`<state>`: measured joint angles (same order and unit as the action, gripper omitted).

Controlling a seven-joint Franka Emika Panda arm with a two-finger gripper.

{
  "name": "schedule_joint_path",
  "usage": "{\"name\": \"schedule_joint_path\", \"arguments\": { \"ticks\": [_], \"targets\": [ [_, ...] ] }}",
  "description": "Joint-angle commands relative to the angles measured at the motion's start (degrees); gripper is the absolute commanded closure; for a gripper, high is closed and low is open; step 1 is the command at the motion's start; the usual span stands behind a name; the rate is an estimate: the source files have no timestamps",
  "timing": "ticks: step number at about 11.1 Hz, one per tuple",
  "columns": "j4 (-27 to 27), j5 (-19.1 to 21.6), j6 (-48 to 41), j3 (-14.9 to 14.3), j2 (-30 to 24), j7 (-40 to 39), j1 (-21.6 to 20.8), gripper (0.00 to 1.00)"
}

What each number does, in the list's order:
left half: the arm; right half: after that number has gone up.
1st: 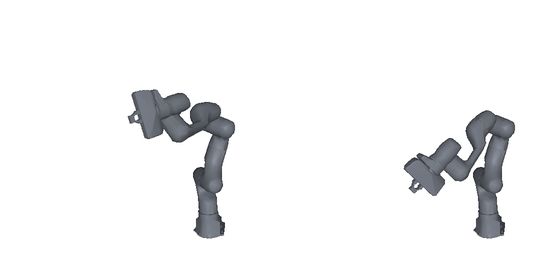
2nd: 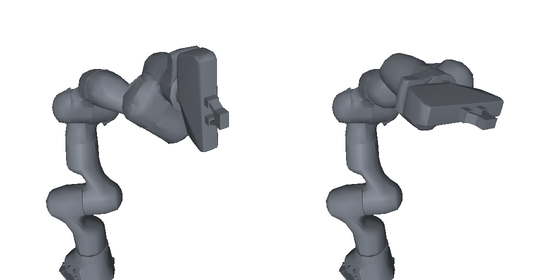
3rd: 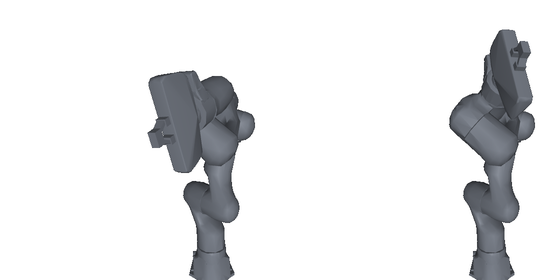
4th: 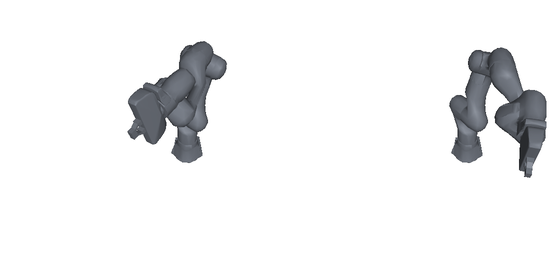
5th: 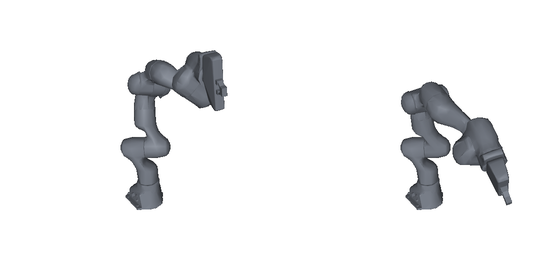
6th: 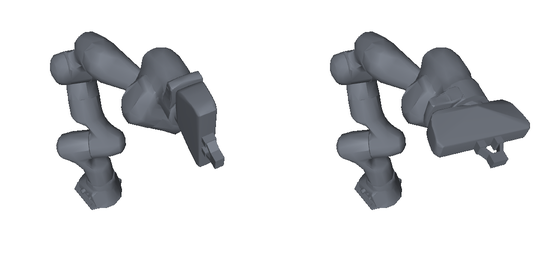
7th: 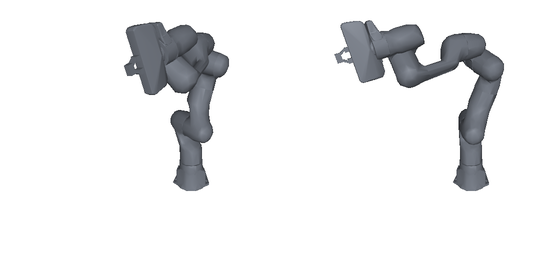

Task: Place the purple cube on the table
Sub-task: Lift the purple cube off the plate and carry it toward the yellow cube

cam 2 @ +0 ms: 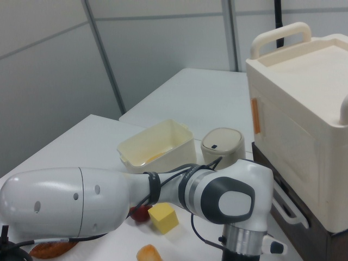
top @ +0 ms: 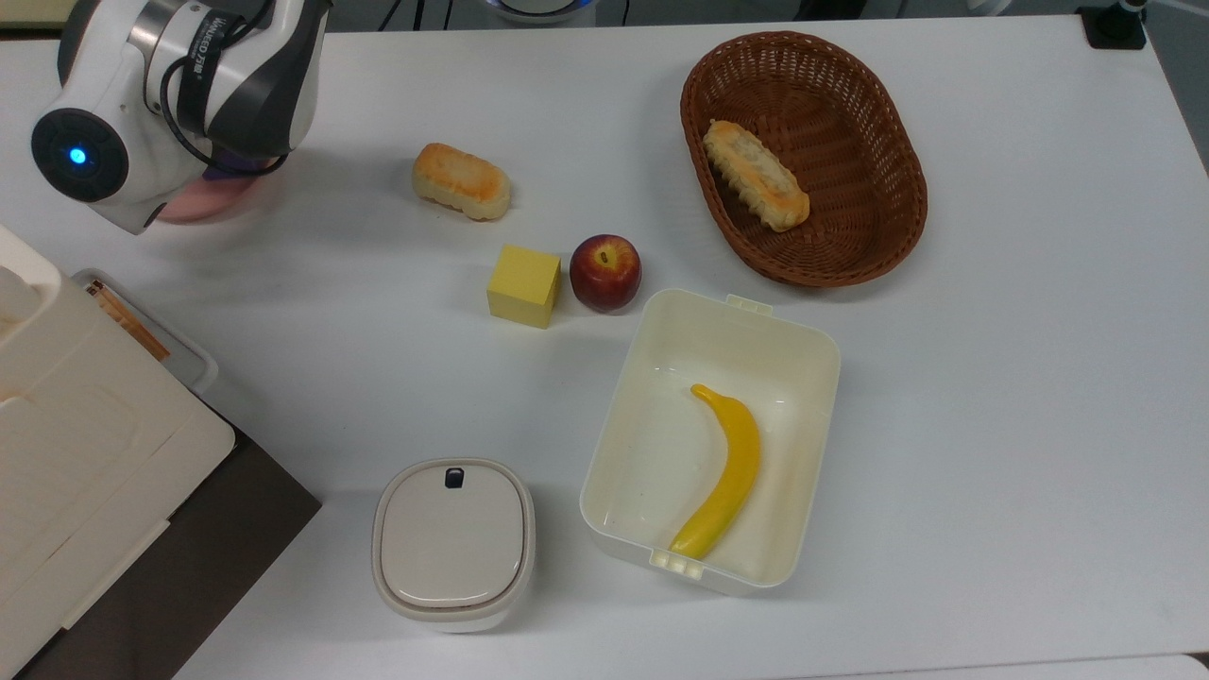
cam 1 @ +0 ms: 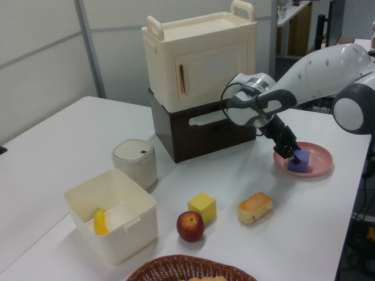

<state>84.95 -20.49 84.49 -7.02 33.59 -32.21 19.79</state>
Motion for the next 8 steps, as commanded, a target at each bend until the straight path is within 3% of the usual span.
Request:
{"name": "schedule_joint_path", "arguments": {
  "ticks": [1, 4, 8],
  "targets": [
    [0.57, -1.13, -0.55, 0.08, -2.91, 0.92, -1.33, 0.81],
    [-0.83, -0.96, -3.8, 0.43, -6.16, 0.48, -3.35, 0.81],
    [-4.61, 0.97, -9.87, 0.52, -6.7, 1.27, -10.81, 0.81]
  ]
}}
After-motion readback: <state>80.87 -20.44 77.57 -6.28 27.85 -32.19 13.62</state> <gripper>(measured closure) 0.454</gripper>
